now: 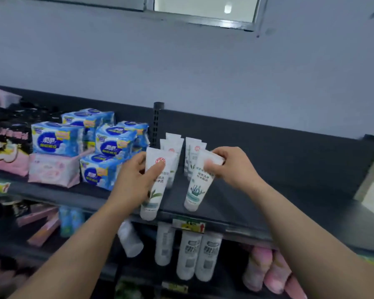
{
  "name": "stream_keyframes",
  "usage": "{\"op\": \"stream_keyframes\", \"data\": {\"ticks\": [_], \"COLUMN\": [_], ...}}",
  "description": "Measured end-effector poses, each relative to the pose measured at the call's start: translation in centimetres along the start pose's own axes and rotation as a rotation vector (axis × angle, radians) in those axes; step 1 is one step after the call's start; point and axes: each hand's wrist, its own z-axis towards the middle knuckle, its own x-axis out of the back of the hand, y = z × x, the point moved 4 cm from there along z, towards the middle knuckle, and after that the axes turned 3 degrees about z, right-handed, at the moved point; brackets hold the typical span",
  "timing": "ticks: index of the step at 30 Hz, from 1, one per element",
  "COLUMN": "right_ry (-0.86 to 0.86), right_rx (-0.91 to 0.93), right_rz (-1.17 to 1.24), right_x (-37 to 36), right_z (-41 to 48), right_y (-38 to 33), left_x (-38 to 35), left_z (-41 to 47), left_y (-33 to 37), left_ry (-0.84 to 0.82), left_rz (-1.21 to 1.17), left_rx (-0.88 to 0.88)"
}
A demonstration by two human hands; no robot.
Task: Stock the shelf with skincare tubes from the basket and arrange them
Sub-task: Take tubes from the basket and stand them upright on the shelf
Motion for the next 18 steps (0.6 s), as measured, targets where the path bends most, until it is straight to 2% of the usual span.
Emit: {"op": "stream_keyframes", "data": {"ticks": [4, 10, 18], "right_ry": [0.023, 0.042, 0.026], "right_rx": [-0.021, -0.057, -0.104], "right_rz": [-0.021, 0.020, 0.058], "right_x": [3.3, 4.3, 2.8], "right_z": [1.2, 3.3, 7.4], "right_y": [3.6, 6.6, 8.4], "left_x": [-4.5, -7.7, -10.5], "left_z": [2.2, 7.2, 15.2], "left_y": [1.2, 1.9, 0.9], "left_ry": [-0.063, -0.116, -0.274], "left_rz": [0.077, 0.430, 0.825], "left_rx": [-0.006, 0.038, -0.086]}}
